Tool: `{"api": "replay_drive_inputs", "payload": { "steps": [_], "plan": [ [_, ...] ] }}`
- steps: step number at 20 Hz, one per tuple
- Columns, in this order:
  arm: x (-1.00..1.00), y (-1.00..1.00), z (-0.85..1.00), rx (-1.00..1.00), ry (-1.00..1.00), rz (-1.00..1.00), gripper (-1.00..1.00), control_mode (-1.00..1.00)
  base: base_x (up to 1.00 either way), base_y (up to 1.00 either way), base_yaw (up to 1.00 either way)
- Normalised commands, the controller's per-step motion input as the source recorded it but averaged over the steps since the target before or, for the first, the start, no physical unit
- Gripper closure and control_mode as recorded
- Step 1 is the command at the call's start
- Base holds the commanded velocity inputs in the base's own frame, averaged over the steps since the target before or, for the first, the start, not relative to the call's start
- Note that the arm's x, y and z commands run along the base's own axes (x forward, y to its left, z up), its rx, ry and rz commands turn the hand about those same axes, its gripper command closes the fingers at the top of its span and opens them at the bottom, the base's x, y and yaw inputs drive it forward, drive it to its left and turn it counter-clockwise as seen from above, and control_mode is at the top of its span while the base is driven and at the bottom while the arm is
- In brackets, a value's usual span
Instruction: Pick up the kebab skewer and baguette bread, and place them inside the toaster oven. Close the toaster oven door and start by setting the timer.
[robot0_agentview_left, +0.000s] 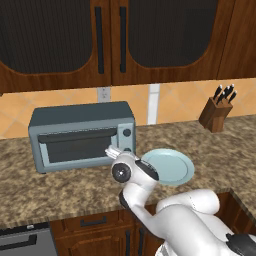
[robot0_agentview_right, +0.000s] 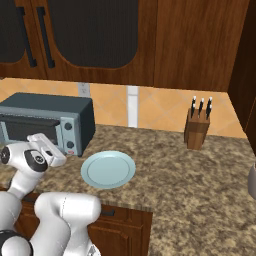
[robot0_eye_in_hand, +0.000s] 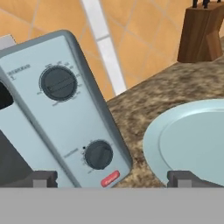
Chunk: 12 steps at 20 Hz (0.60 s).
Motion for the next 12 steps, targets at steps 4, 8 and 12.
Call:
{"api": "replay_drive_inputs", "payload": {
  "steps": [4, 8, 12],
  "plan": [
    [0.00, -0.25, -0.06, 0.00, 0.00, 0.00, -1.00, -1.00, 0.00, 0.00, 0.00],
    [0.04, -0.18, -0.13, 0.00, 0.00, 0.00, -1.00, -1.00, 0.00, 0.00, 0.00],
    [0.10, -0.07, -0.06, 0.00, -0.01, 0.00, -1.00, -1.00, 0.00, 0.00, 0.00]
  ]
}}
